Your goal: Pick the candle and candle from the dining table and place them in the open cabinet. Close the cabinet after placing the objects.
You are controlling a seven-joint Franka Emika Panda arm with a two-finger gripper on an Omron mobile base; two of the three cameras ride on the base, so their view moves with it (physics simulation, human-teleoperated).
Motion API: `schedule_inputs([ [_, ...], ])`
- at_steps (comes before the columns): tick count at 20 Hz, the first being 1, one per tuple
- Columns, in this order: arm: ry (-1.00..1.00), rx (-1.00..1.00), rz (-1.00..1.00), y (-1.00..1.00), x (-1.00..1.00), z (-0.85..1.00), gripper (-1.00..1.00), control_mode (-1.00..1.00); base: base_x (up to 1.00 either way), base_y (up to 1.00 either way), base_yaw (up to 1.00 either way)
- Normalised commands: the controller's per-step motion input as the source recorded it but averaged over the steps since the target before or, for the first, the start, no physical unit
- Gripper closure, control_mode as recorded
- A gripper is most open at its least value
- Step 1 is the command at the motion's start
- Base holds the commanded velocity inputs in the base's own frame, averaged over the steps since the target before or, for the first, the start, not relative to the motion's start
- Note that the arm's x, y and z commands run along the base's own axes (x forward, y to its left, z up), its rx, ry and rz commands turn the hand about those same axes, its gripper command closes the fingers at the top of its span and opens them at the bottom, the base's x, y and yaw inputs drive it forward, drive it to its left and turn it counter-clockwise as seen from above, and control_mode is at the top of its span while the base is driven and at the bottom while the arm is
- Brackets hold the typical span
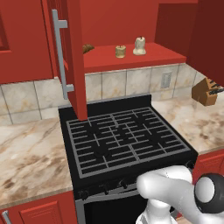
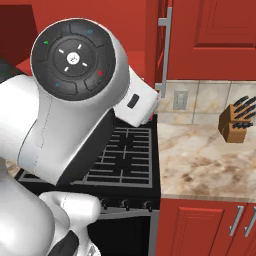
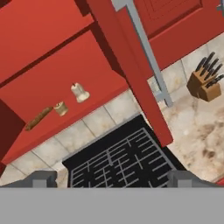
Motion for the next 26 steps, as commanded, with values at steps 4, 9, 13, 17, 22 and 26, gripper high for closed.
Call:
schedule_inputs([
  [4, 0.00, 0.07, 0.10, -0.25, 0.15, -0.07, -1.00, -1.00, 0.00, 0.00, 0.00],
  [9, 0.00, 0.10, 0.11, -0.28, 0.45, 0.00, -1.00, -1.00, 0.00, 0.00, 0.00],
  [13, 0.00, 0.21, 0.14, -0.44, 0.41, 0.00, -1.00, -1.00, 0.00, 0.00, 0.00],
  [17, -0.02, 0.22, 0.14, -0.46, 0.41, -0.03, -1.00, -1.00, 0.00, 0.00, 0.00],
  [22, 0.00, 0.12, 0.04, -0.25, 0.46, -0.01, -1.00, -1.00, 0.00, 0.00, 0.00],
  [26, -0.02, 0.16, 0.04, -0.36, 0.61, -0.04, -1.00, -1.00, 0.00, 0.00, 0.00],
])
